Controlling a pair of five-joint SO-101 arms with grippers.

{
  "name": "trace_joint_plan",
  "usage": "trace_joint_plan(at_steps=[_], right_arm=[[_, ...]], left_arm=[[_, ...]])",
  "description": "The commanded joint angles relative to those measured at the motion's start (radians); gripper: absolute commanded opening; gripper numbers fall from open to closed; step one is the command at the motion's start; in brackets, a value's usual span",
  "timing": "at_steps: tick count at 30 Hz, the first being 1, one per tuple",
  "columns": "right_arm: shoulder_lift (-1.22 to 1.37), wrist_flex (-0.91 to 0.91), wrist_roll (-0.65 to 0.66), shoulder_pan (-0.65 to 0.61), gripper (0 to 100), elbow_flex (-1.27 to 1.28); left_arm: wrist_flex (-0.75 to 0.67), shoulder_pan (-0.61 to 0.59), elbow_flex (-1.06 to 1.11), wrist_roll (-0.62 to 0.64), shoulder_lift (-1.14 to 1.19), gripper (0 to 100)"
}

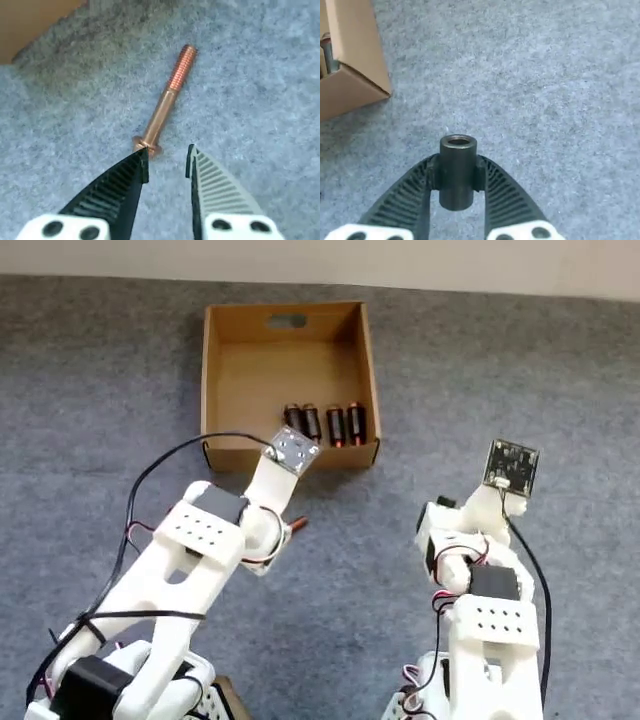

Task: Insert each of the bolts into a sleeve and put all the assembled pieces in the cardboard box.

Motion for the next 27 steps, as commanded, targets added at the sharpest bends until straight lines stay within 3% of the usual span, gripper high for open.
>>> trace_joint_plan(at_steps=[1, 7, 22, 27], right_arm=[[-0.013, -0.016, -0.012, -0.008, 0.5, -0.005], [-0.012, -0.016, -0.012, -0.008, 0.5, -0.005], [-0.012, -0.016, -0.012, -0.008, 0.5, -0.004], [-0.012, -0.016, -0.012, -0.008, 0.5, -0.004]], left_arm=[[-0.060, -0.008, 0.007, -0.092, 0.010, 15], [-0.058, -0.076, -0.058, -0.149, 0.171, 14], [-0.058, -0.073, -0.189, -0.150, 0.360, 14], [-0.058, -0.073, -0.191, -0.253, 0.361, 13]])
